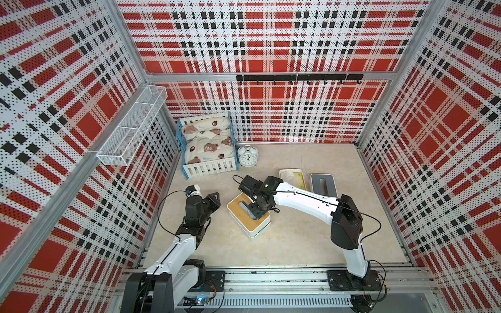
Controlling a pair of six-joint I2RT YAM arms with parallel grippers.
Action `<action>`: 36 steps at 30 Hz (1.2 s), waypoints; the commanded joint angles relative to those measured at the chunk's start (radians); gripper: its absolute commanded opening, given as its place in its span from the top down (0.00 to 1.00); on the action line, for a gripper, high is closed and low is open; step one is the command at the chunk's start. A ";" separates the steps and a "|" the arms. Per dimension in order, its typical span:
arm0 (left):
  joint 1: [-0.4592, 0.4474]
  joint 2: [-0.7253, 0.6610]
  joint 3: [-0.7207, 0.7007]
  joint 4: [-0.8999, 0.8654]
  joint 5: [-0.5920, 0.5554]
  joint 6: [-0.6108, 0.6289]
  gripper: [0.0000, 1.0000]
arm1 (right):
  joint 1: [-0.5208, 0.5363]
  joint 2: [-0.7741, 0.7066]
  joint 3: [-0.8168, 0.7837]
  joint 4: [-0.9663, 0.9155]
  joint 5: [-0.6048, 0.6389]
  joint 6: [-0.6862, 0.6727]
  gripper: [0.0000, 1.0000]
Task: Put the tissue paper into the tissue box
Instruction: Close the box lid on the tissue box.
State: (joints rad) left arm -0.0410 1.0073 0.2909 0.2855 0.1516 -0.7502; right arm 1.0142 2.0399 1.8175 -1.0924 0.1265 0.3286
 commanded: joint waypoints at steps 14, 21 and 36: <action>-0.082 0.047 0.089 0.030 -0.025 0.044 0.65 | -0.014 0.042 0.084 -0.135 0.028 -0.010 0.68; -0.100 0.050 0.106 0.027 -0.037 0.045 0.65 | -0.016 0.039 0.158 -0.172 0.027 -0.014 0.68; -0.112 0.051 0.114 0.017 -0.050 0.057 0.64 | -0.032 0.113 0.168 -0.185 -0.026 -0.028 0.68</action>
State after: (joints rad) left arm -0.1474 1.0580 0.3790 0.2974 0.1150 -0.7147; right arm 0.9859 2.1201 1.9621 -1.2606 0.1238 0.3069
